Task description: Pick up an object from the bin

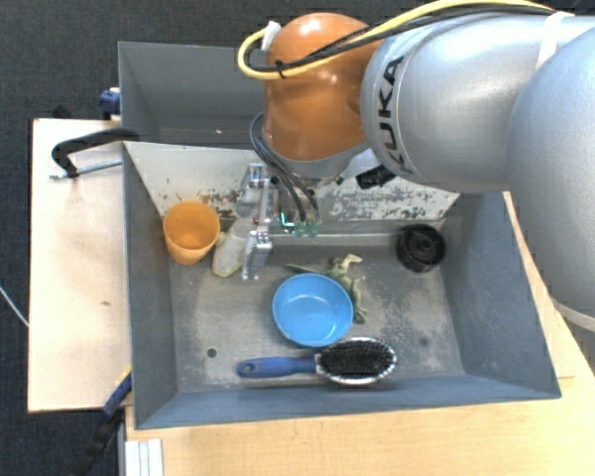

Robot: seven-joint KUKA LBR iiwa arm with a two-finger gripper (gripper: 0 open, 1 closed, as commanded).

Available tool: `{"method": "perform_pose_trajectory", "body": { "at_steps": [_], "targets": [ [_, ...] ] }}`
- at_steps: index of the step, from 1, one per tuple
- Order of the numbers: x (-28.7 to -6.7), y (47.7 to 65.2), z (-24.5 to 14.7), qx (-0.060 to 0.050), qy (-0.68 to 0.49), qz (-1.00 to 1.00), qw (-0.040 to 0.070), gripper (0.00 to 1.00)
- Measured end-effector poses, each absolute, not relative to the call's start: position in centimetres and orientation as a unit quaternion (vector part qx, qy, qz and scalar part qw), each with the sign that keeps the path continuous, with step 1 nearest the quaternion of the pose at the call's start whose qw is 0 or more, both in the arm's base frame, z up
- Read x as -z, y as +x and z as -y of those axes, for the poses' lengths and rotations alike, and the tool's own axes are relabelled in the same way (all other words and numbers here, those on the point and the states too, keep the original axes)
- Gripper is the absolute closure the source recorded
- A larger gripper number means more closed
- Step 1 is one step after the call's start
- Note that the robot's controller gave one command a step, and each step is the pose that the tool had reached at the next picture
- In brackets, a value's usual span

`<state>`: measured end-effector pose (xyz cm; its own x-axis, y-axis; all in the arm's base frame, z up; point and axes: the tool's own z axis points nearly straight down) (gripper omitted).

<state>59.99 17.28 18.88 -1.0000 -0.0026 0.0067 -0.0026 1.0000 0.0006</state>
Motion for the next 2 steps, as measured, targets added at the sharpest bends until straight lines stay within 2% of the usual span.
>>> {"method": "perform_pose_trajectory", "body": {
  "at_steps": [1,2],
  "targets": [
    [-7.1,55.2,-8.3,0.002,0.034,0.999,-0.004,0.0],
    [-10.3,54.2,-7.5,0.001,0.027,1.0,-0.004,0.0]
  ]
}}
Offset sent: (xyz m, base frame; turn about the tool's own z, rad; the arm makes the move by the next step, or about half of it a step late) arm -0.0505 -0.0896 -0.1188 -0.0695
